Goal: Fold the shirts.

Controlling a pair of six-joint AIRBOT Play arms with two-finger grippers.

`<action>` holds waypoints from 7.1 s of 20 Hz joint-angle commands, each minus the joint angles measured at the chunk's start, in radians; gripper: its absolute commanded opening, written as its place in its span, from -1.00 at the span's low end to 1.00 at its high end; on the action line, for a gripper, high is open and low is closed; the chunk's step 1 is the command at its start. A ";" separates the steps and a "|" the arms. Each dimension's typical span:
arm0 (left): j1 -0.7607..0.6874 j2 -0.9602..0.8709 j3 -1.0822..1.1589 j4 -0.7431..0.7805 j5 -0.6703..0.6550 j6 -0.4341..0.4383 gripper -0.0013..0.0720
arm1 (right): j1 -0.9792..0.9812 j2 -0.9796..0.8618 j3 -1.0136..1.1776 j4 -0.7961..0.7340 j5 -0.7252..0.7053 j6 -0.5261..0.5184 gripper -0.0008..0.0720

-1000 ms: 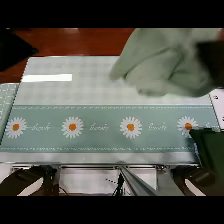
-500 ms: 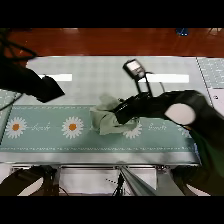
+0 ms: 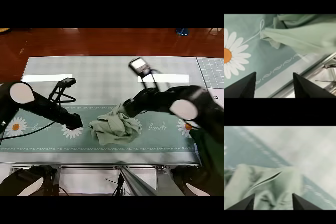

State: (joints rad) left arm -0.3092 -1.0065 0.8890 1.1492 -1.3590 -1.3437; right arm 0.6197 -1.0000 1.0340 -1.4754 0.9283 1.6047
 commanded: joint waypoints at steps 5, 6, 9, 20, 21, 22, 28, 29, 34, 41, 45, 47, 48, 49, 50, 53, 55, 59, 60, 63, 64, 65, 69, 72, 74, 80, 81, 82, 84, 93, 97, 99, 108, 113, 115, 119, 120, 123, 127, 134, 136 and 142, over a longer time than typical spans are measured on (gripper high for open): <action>0.184 -0.055 -0.191 -0.268 0.170 0.135 0.55 | -0.536 0.126 -0.002 0.006 0.151 -0.094 0.50; 0.206 -0.081 -0.210 -0.330 0.170 0.153 0.72 | -0.603 0.126 -0.013 0.056 0.151 -0.123 0.50; 0.213 -0.165 -0.249 -0.460 0.111 0.216 0.73 | -0.748 0.126 -0.060 0.180 0.158 -0.184 0.50; 0.475 -0.180 -0.266 -0.367 -0.178 0.232 0.69 | -0.817 0.126 -0.267 0.330 0.224 -0.301 0.50; 0.479 -0.181 -0.272 -0.367 -0.179 0.232 0.69 | -0.817 0.126 -0.274 0.330 0.225 -0.303 0.50; 0.474 -0.181 -0.284 -0.367 -0.179 0.232 0.69 | -0.817 0.126 -0.277 0.333 0.225 -0.305 0.50; 0.368 -0.182 -0.429 -0.408 -0.045 0.233 0.70 | -0.817 0.126 -0.278 0.360 0.221 -0.309 0.50; 0.349 -0.183 -0.438 -0.438 0.002 0.233 0.70 | -0.817 0.126 -0.278 0.361 0.221 -0.309 0.50; 0.247 -0.203 -0.439 -0.528 0.196 0.233 0.70 | -0.817 0.126 -0.278 0.386 0.223 -0.309 0.50; 0.111 -0.242 -0.439 -0.548 0.282 0.232 0.03 | -0.816 0.126 -0.278 0.438 0.246 -0.310 0.50; 0.109 -0.246 -0.439 -0.552 0.293 0.233 -0.87 | -0.742 0.124 -0.309 0.499 0.276 -0.345 0.54; 0.109 -0.245 -0.439 -0.552 0.286 0.233 -0.89 | -0.675 0.104 -0.373 0.565 0.245 -0.350 0.54; 0.109 -0.245 -0.439 -0.552 0.279 0.233 -0.89 | -0.638 0.089 -0.409 0.593 0.211 -0.359 0.54; 0.109 -0.245 -0.439 -0.552 0.272 0.233 -0.89 | -0.596 0.071 -0.442 0.619 0.163 -0.362 0.54; 0.109 -0.245 -0.439 -0.552 0.264 0.234 -0.89 | -0.559 0.054 -0.462 0.648 0.119 -0.362 0.54; 0.109 -0.245 -0.439 -0.552 0.251 0.236 -0.89 | -0.447 0.010 -0.470 0.828 0.069 -0.418 0.54; 0.109 -0.245 -0.439 -0.552 0.250 0.236 -0.89 | -0.388 0.011 -0.470 0.920 0.068 -0.449 0.54; 0.109 -0.245 -0.439 -0.552 0.250 0.236 -0.89 | -0.294 0.011 -0.470 0.943 0.085 -0.443 0.54; 0.109 -0.245 -0.439 -0.552 0.248 0.236 -0.89 | -0.270 0.011 -0.470 0.943 0.084 -0.430 0.54; 0.109 -0.245 -0.439 -0.552 0.248 0.236 -0.89 | -0.204 0.011 -0.470 0.907 0.063 -0.386 0.51; 0.109 -0.245 -0.439 -0.552 0.248 0.236 -0.89 | -0.191 0.011 -0.470 0.875 0.037 -0.369 0.50; 0.109 -0.245 -0.439 -0.552 0.248 0.236 -0.89 | -0.183 0.011 -0.470 0.837 0.003 -0.343 0.48; 0.109 -0.240 -0.433 -0.551 0.247 0.237 -0.89 | -0.185 0.011 -0.470 0.804 -0.092 -0.319 -0.91; 0.121 -0.188 -0.365 -0.550 0.214 0.243 -0.89 | -0.185 0.026 -0.440 0.801 -0.088 -0.326 -0.89; 0.166 -0.108 -0.269 -0.550 0.167 0.243 -0.89 | -0.197 0.080 -0.380 0.748 -0.068 -0.326 -0.90; 0.499 0.235 0.221 -0.547 0.117 0.205 -0.89 | -0.424 0.332 -0.052 0.300 -0.037 -0.100 -0.90; 0.567 0.278 0.314 -0.548 0.117 0.200 -0.89 | -0.468 0.365 0.008 0.229 -0.037 -0.053 -0.90; 0.624 0.309 0.392 -0.547 0.117 0.182 -0.89 | -0.512 0.395 0.069 0.176 -0.036 -0.022 -0.90; 0.707 0.350 0.532 -0.540 0.119 0.146 -0.89 | -0.576 0.433 0.170 0.144 -0.034 -0.011 -0.90; 0.755 0.372 0.782 -0.317 0.038 0.029 -0.89 | -0.625 0.451 0.419 0.027 0.149 -0.011 -0.90; 0.717 0.356 0.748 -0.086 -0.066 -0.005 -0.89 | -0.625 0.448 0.423 -0.116 0.423 -0.016 -0.90; 0.679 0.340 0.670 -0.041 -0.099 -0.005 -0.89 | -0.625 0.431 0.422 -0.186 0.550 -0.047 -0.90; 0.505 0.087 0.130 -0.048 -0.105 0.075 -0.89 | -0.625 0.084 0.420 0.011 0.719 -0.188 -0.90; 0.502 -0.104 0.099 -0.049 0.074 0.101 -0.89 | -0.624 -0.157 0.420 0.013 0.476 -0.223 -0.90; 0.502 -0.154 0.099 -0.081 0.132 0.101 -0.89 | -0.624 -0.228 0.420 0.012 0.408 -0.223 -0.90; 0.502 -0.184 0.135 -0.261 0.275 0.102 -0.89 | -0.624 -0.302 0.420 0.011 0.286 -0.222 -0.90; 0.502 -0.184 0.159 -0.292 0.313 0.102 -0.89 | -0.624 -0.305 0.420 0.011 0.235 -0.222 -0.90; 0.502 -0.184 0.232 -0.316 0.414 0.101 -0.89 | -0.624 -0.305 0.420 0.008 0.088 -0.202 -0.90; 0.500 -0.225 0.231 -0.315 0.451 0.101 -0.89 | -0.624 -0.312 0.420 -0.022 -0.031 -0.095 -0.90; 0.509 -0.336 0.237 -0.316 0.278 0.101 -0.39 | -0.624 -0.349 0.420 -0.015 0.067 -0.098 -0.90; 0.539 -0.322 0.272 -0.316 0.193 0.101 0.10 | -0.624 -0.349 0.420 -0.015 0.075 -0.098 -0.90; 0.526 -0.236 0.246 -0.320 -0.052 0.040 0.37 | -0.624 -0.349 0.420 -0.016 0.120 -0.110 -0.90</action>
State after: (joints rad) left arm 0.2394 -1.2743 1.1660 0.8299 -1.2884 -1.2835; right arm -0.0051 -1.3483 1.4544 -1.4914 1.0267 1.5036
